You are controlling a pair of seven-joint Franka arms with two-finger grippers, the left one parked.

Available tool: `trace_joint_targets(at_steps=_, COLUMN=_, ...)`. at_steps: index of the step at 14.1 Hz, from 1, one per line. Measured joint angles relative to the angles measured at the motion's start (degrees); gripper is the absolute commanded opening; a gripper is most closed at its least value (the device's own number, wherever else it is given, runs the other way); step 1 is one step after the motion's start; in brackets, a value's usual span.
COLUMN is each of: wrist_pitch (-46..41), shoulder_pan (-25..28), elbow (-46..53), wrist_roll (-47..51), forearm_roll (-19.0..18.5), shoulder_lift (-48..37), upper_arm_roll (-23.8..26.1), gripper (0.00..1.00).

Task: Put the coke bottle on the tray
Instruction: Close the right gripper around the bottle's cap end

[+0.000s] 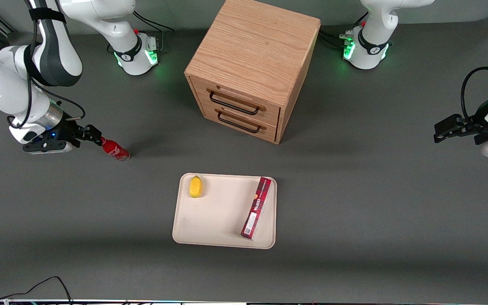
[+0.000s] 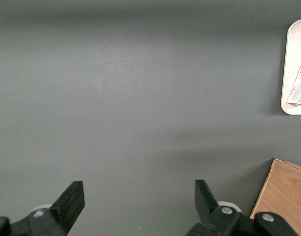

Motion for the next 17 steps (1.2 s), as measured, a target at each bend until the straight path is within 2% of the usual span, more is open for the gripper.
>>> trace_joint_targets(at_steps=6, wrist_pitch=9.17, shoulder_pan=-0.04, elbow=-8.51, wrist_roll=-0.92, forearm_roll=0.0, shoulder_lift=-0.72, upper_arm_roll=-0.18, gripper=0.69)
trace_joint_targets(at_steps=7, wrist_pitch=10.0, shoulder_pan=-0.09, elbow=-9.38, wrist_roll=-1.32, forearm_roll=0.0, shoulder_lift=-0.73, upper_arm_roll=-0.42, gripper=0.63)
trace_joint_targets(at_steps=9, wrist_pitch=10.08, shoulder_pan=-0.26, elbow=-9.89, wrist_roll=-1.86, forearm_roll=0.0, shoulder_lift=-0.79, upper_arm_roll=-0.77, gripper=0.29)
trace_joint_targets(at_steps=10, wrist_pitch=10.08, shoulder_pan=-0.29, elbow=-9.93, wrist_roll=-1.91, forearm_roll=0.0, shoulder_lift=-0.88, upper_arm_roll=-0.8, gripper=0.04)
trace_joint_targets(at_steps=11, wrist_pitch=10.09, shoulder_pan=-0.29, elbow=-9.95, wrist_roll=-1.96, forearm_roll=0.0, shoulder_lift=-0.99, upper_arm_roll=-0.8, gripper=0.0)
trace_joint_targets(at_steps=17, wrist_pitch=10.85, shoulder_pan=-0.07, elbow=-8.8, wrist_roll=-2.14, forearm_roll=0.0, shoulder_lift=-0.69, upper_arm_roll=0.27, gripper=0.0)
